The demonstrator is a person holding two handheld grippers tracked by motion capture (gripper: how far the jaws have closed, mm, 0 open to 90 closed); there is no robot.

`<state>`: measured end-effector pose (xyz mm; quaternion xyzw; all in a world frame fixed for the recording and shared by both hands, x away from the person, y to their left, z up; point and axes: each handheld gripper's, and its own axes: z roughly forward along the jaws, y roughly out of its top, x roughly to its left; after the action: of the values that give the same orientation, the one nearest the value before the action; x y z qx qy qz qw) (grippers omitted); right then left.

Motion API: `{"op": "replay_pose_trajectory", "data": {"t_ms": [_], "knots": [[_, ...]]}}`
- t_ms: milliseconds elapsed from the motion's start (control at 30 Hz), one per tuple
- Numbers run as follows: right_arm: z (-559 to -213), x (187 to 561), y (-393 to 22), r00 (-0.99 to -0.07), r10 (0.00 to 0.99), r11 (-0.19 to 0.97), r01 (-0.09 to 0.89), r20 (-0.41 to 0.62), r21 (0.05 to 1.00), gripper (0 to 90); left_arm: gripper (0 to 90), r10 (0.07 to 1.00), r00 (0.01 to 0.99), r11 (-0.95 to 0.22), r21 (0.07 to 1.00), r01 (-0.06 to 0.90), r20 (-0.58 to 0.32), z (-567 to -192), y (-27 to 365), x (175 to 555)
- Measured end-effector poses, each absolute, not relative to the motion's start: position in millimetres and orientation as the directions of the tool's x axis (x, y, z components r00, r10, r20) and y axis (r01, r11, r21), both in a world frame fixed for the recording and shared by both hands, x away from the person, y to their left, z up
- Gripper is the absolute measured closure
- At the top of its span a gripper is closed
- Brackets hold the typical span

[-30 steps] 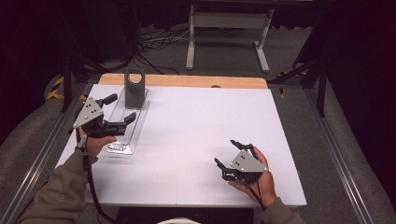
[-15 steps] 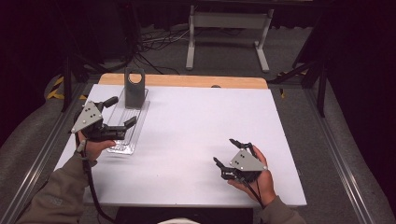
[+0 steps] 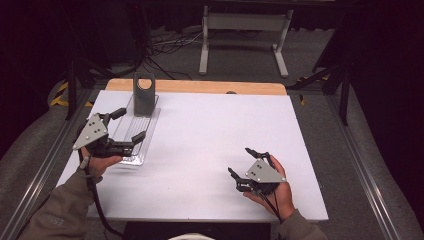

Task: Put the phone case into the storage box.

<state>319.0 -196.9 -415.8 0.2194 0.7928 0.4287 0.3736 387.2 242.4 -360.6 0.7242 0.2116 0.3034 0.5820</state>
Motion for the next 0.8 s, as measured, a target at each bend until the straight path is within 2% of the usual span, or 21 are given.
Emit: {"op": "replay_pose_trajectory", "data": {"t_ms": [467, 800], "knots": [[-413.5, 315.2, -193.2, -0.632, 0.66, 0.532, 0.012, -0.406, 0.847, 21.8, 3.4, 0.619, 0.754, -0.27, 0.961, -0.056, 0.218, -363.8, 237.8, 374.4], [-411.8, 312.3, -191.1, -0.637, 0.656, 0.526, 0.002, -0.405, 0.85, 21.5, 2.7, 0.623, 0.745, -0.29, 0.955, -0.061, 0.237, -367.9, 236.7, 366.6]]}}
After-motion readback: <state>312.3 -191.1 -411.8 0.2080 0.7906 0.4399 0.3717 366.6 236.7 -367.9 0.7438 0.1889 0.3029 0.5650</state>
